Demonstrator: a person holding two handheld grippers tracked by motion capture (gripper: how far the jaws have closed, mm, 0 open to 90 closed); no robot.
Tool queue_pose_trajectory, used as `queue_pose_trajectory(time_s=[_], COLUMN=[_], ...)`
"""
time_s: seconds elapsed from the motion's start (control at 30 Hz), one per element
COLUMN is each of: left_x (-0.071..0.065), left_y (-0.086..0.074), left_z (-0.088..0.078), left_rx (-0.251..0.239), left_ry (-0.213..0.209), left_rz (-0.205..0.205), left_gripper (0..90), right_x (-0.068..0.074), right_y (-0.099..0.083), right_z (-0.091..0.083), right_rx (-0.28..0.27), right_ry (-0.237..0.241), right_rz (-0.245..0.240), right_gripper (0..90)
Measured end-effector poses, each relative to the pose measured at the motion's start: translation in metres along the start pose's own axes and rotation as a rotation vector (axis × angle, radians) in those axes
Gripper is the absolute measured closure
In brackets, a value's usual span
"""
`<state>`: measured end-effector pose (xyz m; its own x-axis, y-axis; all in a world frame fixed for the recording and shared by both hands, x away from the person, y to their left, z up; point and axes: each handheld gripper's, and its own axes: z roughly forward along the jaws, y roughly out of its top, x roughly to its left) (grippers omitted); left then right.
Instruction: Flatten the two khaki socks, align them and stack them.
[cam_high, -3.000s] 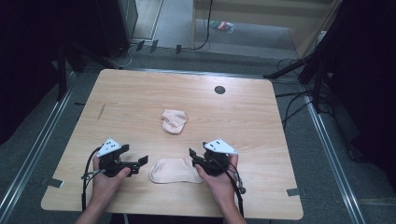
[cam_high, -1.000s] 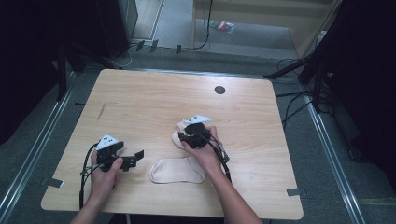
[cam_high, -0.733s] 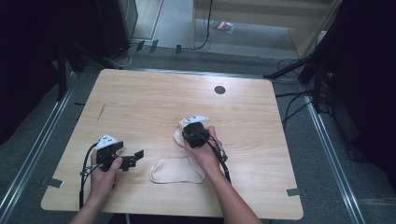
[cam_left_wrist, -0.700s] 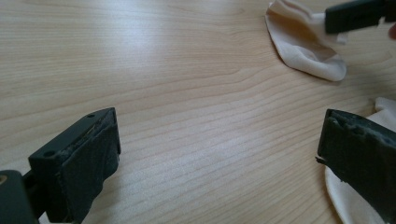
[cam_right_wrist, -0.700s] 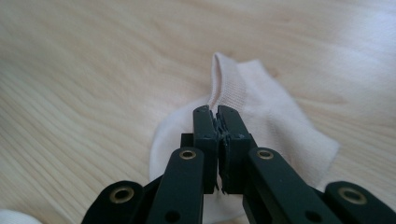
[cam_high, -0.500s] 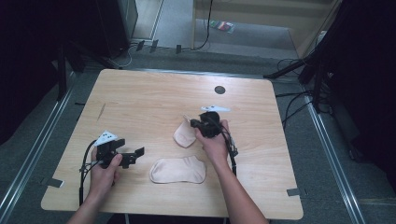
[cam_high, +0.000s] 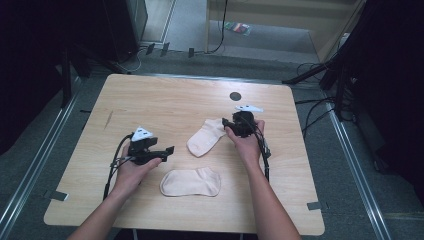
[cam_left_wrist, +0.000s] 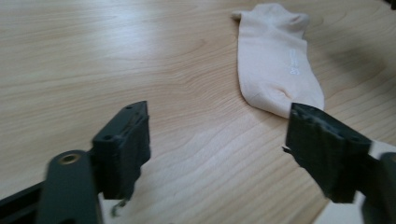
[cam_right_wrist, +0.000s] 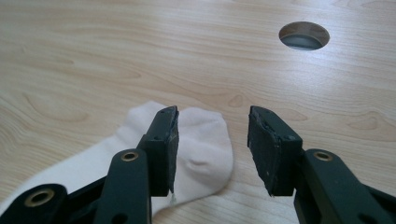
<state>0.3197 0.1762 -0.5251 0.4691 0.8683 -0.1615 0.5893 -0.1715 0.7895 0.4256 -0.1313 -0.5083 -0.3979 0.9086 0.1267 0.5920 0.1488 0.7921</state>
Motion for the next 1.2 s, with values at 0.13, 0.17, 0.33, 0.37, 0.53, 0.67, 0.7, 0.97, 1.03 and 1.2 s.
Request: queue_pose_trajectory(time_s=[0.13,0.17,0.33,0.37,0.53,0.67,0.7,0.97,1.03,1.2], left_x=[-0.013,-0.02,-0.036,-0.036,-0.045,-0.048,-0.048,-0.038,-0.036,-0.021], left_y=[0.009,0.014,0.021,0.021,0.021,0.021,0.022,0.023,0.023,0.023], left_z=[0.016,0.023,0.046,0.046,0.062,0.063,0.063,0.06,0.058,0.047], left_rx=[0.022,0.038,0.113,0.113,0.156,0.174,0.175,0.195,0.191,0.159], left_ry=[-0.051,-0.078,-0.053,-0.053,0.024,0.044,0.047,-0.019,-0.02,-0.019], left_rz=[0.023,0.02,0.048,0.048,0.079,0.086,0.086,0.085,0.083,0.052], left_gripper=[46.3,47.2,52.8,52.6,52.1,61.2,64.5,88.2,88.6,89.5], right_x=[-0.007,-0.008,-0.012,-0.012,-0.009,-0.005,-0.004,-0.009,-0.009,-0.009], right_y=[-0.003,-0.003,-0.006,-0.006,-0.008,-0.011,-0.012,-0.016,-0.016,-0.017], right_z=[0.008,0.01,0.022,0.022,0.034,0.039,0.037,0.024,0.022,0.01], right_rx=[0.008,0.007,0.023,0.023,0.061,0.093,0.104,0.145,0.144,0.126], right_ry=[-0.007,-0.004,0.021,0.021,0.022,0.022,0.021,0.064,0.071,0.105], right_rz=[0.0,0.003,0.031,0.031,0.012,-0.006,-0.003,0.034,0.037,0.048], right_gripper=[53.8,53.5,48.3,48.3,45.9,57.0,64.9,88.5,88.9,89.4])
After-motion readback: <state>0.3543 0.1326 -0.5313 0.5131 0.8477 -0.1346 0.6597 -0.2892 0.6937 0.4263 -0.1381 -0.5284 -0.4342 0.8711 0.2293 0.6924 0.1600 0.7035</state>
